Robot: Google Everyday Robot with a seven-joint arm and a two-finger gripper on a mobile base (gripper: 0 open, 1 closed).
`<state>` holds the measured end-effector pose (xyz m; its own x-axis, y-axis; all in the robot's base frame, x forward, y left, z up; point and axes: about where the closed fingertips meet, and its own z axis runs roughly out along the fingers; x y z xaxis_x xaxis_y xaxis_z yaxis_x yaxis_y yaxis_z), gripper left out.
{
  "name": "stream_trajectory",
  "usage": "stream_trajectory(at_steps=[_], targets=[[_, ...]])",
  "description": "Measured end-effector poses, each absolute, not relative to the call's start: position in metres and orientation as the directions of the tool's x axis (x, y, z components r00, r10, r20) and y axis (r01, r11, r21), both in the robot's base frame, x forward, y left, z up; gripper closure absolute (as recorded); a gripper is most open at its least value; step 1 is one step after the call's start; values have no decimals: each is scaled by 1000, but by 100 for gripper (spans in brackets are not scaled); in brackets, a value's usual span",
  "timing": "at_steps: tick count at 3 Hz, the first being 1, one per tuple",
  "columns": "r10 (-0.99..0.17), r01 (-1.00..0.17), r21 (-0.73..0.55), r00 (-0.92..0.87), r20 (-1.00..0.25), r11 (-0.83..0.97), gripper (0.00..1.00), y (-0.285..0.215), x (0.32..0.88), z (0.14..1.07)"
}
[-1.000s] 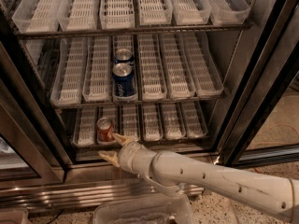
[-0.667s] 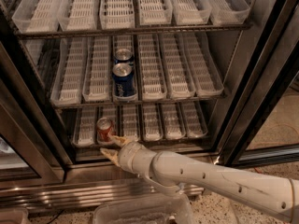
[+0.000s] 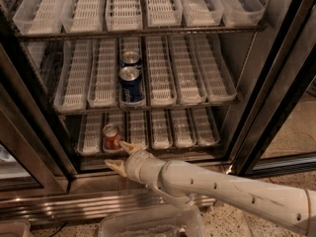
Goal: Pick coke can from bottom shelf of fridge
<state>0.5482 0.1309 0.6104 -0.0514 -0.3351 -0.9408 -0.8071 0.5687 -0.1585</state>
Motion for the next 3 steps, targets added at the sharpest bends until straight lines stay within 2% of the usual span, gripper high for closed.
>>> stream_trajectory(at_steps=[1, 2, 3], targets=[[-334, -802, -159, -54, -941, 576, 51, 133, 553, 607], [-331, -785, -165, -54, -942, 597, 47, 129, 561, 605], [-324, -759, -167, -60, -944, 629, 32, 120, 578, 602]])
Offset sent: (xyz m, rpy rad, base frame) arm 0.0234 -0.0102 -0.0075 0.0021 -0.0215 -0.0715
